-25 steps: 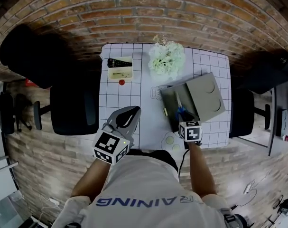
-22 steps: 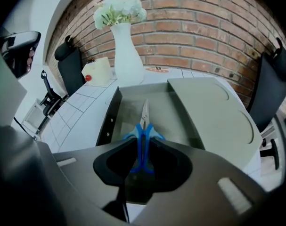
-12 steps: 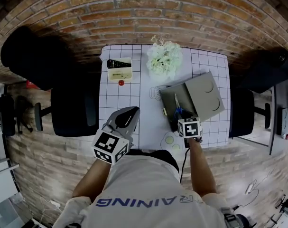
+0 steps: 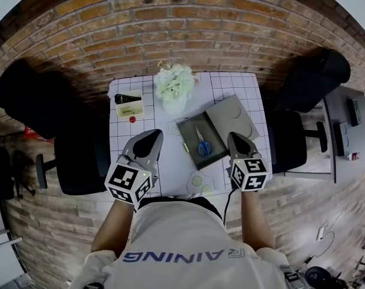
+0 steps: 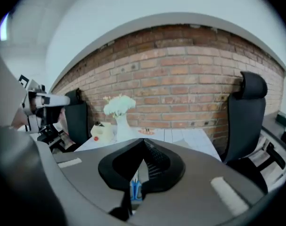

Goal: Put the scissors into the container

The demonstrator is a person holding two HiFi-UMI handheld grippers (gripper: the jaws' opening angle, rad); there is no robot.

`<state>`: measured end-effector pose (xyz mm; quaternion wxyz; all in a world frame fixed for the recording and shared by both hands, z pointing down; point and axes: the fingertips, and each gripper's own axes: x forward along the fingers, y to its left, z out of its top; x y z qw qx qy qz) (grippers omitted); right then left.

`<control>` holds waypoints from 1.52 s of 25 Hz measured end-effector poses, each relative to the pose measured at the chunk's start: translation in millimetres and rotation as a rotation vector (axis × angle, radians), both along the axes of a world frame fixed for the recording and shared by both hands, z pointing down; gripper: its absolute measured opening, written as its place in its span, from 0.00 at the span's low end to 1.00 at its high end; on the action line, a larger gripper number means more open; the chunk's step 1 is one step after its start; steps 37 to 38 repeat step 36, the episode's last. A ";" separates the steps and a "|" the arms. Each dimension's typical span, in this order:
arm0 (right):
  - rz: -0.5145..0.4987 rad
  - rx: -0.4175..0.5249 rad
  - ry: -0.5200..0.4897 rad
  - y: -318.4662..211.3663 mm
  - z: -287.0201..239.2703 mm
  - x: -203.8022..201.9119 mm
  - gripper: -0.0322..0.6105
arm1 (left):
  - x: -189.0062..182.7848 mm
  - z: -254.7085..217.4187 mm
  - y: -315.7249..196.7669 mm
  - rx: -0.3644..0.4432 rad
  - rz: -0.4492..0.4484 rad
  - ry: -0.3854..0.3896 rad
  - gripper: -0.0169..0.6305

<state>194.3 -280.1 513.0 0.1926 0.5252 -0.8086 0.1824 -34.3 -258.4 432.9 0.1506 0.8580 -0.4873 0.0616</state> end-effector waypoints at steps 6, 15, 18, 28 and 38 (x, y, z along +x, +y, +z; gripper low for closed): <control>0.000 0.233 -0.116 21.6 -104.2 30.3 0.07 | 26.9 -38.7 0.4 0.092 0.002 0.015 0.02; 0.014 0.429 -0.165 50.2 -177.3 62.2 0.07 | 62.3 -65.9 28.0 0.161 0.016 0.013 0.02; 0.016 0.427 -0.180 50.0 -174.0 63.4 0.07 | 63.2 -68.1 34.9 0.162 0.002 0.007 0.02; -0.013 0.394 -0.189 44.1 -159.6 63.1 0.07 | 65.1 -64.7 41.1 0.143 -0.022 -0.011 0.02; -0.033 0.380 -0.174 39.8 -155.1 55.0 0.07 | 63.1 -64.6 37.3 0.141 -0.014 -0.015 0.02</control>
